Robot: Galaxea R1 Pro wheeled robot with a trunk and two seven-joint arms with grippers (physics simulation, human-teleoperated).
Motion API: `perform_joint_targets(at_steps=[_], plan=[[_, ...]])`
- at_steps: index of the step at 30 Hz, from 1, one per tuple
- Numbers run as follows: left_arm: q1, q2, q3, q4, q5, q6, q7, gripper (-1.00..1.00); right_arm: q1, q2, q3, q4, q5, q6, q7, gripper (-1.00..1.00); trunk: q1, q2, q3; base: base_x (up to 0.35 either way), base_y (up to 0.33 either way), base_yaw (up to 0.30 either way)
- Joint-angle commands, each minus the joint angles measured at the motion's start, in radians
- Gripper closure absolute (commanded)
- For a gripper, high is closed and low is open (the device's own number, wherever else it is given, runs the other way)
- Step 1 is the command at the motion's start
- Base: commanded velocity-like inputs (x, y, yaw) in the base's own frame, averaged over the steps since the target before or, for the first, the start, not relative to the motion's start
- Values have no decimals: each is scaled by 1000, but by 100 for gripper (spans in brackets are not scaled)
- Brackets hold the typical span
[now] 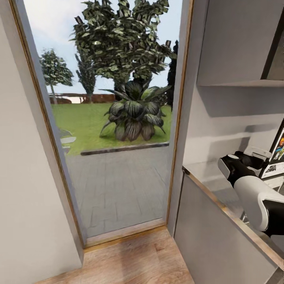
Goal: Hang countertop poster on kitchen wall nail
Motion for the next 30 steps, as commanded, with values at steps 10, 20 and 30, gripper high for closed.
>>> perform_joint_targets(at_steps=[10,20,30], plan=[[1,-1,4,-2,0,0,-6,-100,1,-1,2,0,-7,1,-2,-100,0,0,-1,123,-130,0],[0,-1,4,0,0,-1,-6,-100,1,-1,0,59,-8,-68,-2,-100,0,0,-1,30,-29,0],[0,-1,4,1,0,-1,-6,-100,1,-6,0,84,-7,-95,-4,-100,0,0,-1,2,-77,0]])
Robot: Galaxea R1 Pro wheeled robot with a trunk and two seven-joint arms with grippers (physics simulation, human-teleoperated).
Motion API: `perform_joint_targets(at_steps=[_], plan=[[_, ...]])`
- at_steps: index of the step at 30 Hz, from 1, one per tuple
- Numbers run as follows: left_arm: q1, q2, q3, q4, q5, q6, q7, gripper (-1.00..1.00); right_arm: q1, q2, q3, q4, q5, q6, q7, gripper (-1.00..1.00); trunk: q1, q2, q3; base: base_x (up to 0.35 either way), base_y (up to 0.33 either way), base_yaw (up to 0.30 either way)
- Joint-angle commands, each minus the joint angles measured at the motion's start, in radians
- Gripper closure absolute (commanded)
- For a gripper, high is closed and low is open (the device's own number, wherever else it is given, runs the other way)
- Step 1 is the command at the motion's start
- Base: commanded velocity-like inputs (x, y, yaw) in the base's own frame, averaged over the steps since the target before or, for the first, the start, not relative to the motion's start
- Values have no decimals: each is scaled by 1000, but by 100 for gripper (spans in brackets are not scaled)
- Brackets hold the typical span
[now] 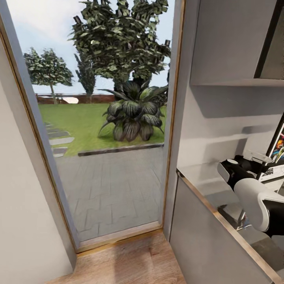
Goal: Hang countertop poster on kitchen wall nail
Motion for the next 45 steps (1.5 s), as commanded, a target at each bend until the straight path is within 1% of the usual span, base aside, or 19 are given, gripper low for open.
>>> perform_joint_targets(at_steps=[1,7,11,18,36,45], plan=[[0,-1,4,-1,0,-1,-6,-100,-1,-1,-2,1,-4,-8,0,-100,0,-1,-1,0,-28,0],[0,-1,4,-1,0,-1,-6,-100,3,-25,-2,31,-5,-9,4,-100,0,-1,-1,0,-7,0],[0,-1,4,-1,0,-1,-6,-100,4,-32,-2,39,-6,-9,9,-100,0,-1,-1,7,0,0],[0,-1,4,-1,0,-1,-6,-100,5,-36,-2,42,-7,-9,29,-100,0,-1,-1,146,-49,0],[0,-1,4,-1,0,-1,-6,-100,5,-37,-2,43,-5,-11,31,-100,0,-1,-1,45,-35,0],[0,-1,4,-1,0,-1,-6,-100,5,-38,-2,43,-5,-12,30,-100,0,-1,-1,3,-96,0]])
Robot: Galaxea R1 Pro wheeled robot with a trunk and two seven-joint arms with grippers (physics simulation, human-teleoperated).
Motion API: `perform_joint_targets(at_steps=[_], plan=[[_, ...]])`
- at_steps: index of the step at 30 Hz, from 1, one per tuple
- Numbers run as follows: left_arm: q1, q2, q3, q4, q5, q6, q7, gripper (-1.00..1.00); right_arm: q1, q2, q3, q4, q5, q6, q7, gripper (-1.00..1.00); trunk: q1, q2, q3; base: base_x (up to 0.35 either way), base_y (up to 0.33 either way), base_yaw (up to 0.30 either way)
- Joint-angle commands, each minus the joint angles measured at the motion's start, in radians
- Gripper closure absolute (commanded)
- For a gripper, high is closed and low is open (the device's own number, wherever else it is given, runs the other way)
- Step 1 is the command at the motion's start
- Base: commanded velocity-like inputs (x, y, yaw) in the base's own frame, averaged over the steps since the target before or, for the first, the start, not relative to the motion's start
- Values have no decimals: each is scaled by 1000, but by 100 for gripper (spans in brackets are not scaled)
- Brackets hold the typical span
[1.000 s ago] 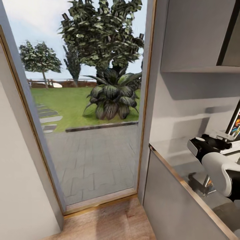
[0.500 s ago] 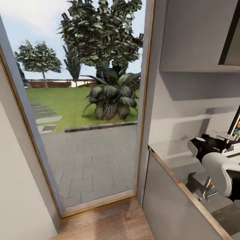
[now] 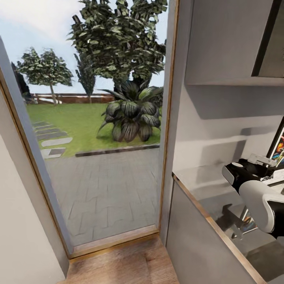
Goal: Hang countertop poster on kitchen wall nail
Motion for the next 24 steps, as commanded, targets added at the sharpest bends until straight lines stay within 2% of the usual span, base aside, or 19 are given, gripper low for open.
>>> perform_joint_targets(at_steps=[1,18,24], plan=[[0,-1,4,-1,0,-1,-6,-100,-1,0,-3,0,-4,-8,0,-100,0,0,-1,0,-15,0],[0,-1,4,-1,0,-1,-6,-100,1,0,-2,0,-4,-7,1,-100,0,0,-1,1,-4,0],[0,-1,4,-1,0,-1,-6,-100,1,0,-2,0,-4,-7,1,-100,0,0,-1,55,-132,0]])
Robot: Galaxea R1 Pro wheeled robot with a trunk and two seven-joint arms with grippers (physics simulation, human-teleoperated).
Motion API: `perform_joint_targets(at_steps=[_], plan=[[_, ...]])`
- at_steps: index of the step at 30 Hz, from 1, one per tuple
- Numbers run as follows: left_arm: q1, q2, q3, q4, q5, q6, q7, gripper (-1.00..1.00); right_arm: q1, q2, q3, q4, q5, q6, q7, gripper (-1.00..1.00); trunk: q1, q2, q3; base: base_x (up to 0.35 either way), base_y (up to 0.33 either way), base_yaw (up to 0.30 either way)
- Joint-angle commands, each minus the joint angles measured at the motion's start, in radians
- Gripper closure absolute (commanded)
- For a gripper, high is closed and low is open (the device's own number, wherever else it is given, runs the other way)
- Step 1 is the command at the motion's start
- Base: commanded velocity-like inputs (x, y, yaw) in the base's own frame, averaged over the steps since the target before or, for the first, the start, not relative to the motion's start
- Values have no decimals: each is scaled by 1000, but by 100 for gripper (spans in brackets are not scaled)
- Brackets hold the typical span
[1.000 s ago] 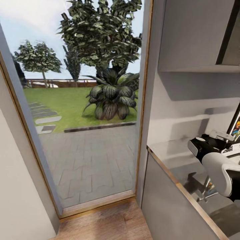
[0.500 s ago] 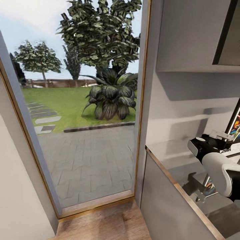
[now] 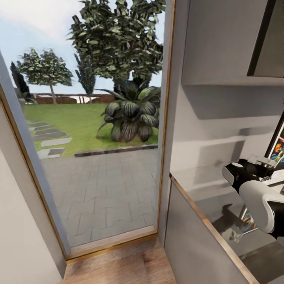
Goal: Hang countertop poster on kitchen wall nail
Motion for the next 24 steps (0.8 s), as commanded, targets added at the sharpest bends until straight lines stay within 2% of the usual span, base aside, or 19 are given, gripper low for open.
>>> perform_joint_targets(at_steps=[1,24], plan=[[0,-1,4,-1,0,-1,-6,-100,-1,0,-3,0,-4,-8,0,-100,0,0,-1,49,-108,0],[0,-1,4,-2,0,-1,-6,-100,-1,0,-3,0,-5,-9,1,-100,0,0,-1,5,-10,0]])
